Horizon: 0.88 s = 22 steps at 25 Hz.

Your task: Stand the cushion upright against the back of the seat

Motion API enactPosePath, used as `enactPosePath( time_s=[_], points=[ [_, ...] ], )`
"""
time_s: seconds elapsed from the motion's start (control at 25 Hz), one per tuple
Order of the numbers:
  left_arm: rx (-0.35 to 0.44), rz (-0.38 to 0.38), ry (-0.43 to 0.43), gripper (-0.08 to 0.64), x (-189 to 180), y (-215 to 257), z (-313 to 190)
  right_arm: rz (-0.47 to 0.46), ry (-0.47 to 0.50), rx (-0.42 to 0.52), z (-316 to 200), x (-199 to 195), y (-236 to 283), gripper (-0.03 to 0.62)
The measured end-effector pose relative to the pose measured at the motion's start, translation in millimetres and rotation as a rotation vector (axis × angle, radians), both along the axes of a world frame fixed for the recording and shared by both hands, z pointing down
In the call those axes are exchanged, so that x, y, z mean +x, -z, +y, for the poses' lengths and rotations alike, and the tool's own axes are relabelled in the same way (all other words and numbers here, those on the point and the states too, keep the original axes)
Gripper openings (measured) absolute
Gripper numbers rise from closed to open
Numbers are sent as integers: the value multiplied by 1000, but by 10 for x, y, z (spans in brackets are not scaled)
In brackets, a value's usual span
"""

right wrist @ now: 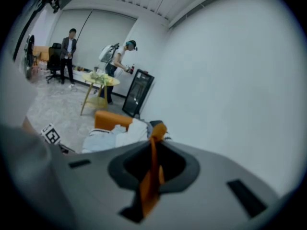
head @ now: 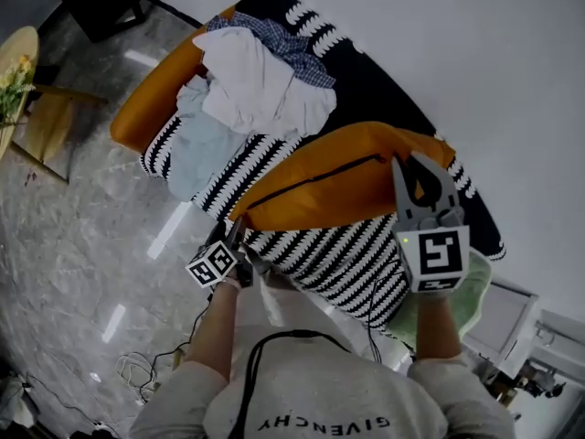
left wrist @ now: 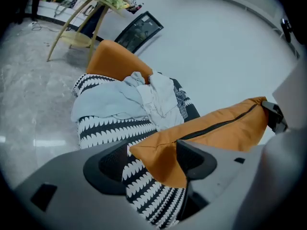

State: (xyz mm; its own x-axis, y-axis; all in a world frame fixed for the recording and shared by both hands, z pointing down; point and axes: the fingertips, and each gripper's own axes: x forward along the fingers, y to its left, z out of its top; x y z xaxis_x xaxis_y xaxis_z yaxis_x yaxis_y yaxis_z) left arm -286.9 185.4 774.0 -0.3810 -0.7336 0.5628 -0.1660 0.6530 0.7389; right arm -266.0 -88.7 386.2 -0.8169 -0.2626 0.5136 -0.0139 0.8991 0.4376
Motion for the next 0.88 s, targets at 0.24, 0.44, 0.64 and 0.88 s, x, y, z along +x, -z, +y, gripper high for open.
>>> enactPosePath(
  time_s=[0.24,0.44,0.64,0.88],
  points=[
    [141,42,65,321,-40,-62,-106,10,-14,33,-22,321,39,46],
    [198,37,62,247,42,18,-155,2,-80,36,-167,698,69,46],
    [199,10,40,116,109,107,-232,-16,-133,27,-274,1062,73,44],
    [223,-50,-56,80,98,401,-463,-42,-228,22,-384,1492,79,44]
  ],
)
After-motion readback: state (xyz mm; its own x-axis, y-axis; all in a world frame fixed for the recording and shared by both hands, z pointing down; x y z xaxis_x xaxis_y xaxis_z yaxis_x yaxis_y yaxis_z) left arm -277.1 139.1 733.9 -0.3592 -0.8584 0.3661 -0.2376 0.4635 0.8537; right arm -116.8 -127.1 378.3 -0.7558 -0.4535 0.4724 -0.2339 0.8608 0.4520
